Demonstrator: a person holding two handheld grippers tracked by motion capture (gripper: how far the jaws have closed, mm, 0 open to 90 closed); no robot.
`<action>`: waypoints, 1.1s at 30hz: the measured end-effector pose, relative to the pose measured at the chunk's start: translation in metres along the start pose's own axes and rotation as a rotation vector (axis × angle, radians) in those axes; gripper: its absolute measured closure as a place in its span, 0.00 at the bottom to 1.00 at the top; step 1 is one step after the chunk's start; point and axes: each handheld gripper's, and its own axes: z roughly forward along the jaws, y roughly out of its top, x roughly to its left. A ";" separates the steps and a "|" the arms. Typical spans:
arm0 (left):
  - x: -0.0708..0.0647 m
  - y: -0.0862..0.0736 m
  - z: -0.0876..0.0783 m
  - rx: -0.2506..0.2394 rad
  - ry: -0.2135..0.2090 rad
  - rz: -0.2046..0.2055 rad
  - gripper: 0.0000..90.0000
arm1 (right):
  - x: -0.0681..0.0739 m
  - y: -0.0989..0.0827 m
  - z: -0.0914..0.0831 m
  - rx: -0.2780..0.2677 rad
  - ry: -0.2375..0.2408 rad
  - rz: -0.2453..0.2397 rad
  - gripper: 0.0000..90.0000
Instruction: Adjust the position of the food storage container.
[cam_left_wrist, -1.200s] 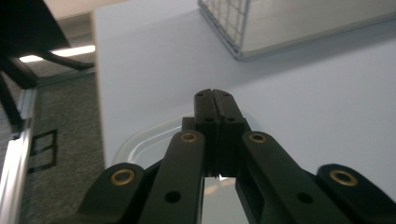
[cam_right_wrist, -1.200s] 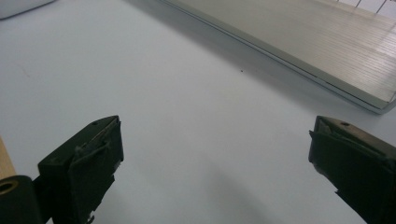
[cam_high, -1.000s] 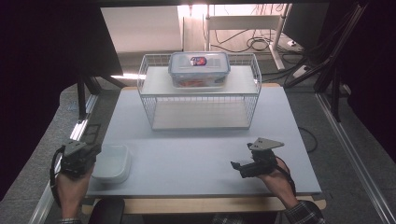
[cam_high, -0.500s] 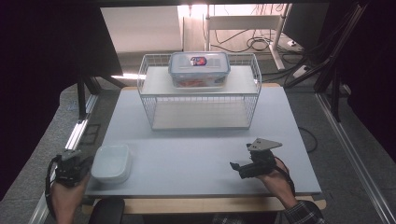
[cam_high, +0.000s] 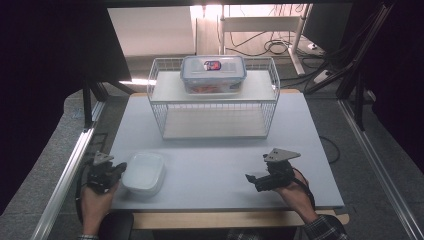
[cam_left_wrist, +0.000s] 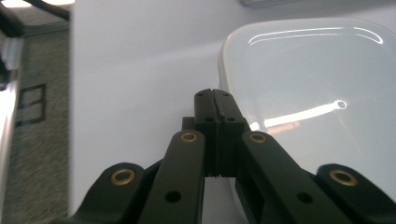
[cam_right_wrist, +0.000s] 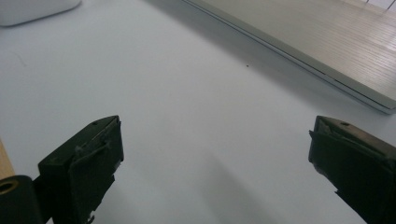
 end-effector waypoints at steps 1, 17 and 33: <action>-0.004 0.003 0.003 0.001 -0.011 0.004 1.00 | 0.000 0.000 0.000 0.002 0.000 0.000 0.04; -0.041 0.016 0.010 -0.009 -0.065 0.093 1.00 | 0.000 -0.001 0.000 0.011 -0.004 0.004 0.04; -0.069 -0.028 -0.010 0.095 -0.126 0.135 1.00 | 0.001 0.000 0.000 0.007 -0.005 0.000 0.04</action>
